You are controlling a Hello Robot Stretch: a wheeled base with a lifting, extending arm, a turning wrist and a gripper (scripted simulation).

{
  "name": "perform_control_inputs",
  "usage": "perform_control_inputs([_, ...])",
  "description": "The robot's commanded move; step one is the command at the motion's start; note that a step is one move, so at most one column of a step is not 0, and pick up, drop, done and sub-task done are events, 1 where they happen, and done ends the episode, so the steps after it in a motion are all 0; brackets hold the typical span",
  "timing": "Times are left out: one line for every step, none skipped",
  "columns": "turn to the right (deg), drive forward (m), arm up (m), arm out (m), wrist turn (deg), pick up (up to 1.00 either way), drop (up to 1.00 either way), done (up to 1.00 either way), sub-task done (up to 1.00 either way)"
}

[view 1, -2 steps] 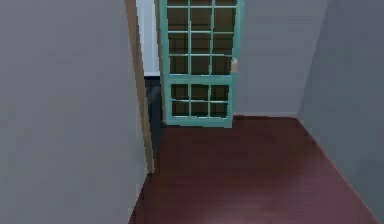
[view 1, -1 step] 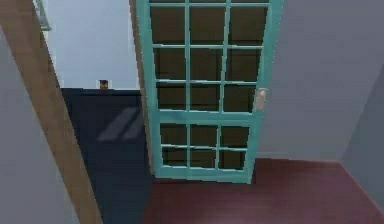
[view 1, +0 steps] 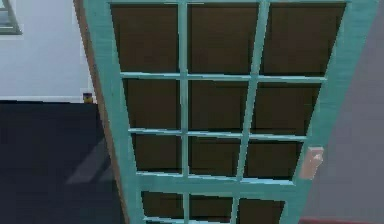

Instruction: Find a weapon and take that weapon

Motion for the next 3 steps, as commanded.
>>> perform_control_inputs([-42.0,0.00,0.00,0.00,0.0,0.00,0.00,0.00,0.00])
perform_control_inputs([0.0,0.35,0.00,0.00,0.0,0.00,0.00,0.00,0.00])
perform_control_inputs([-36.0,0.00,0.00,0.00,0.0,0.00,0.00,0.00,0.00])
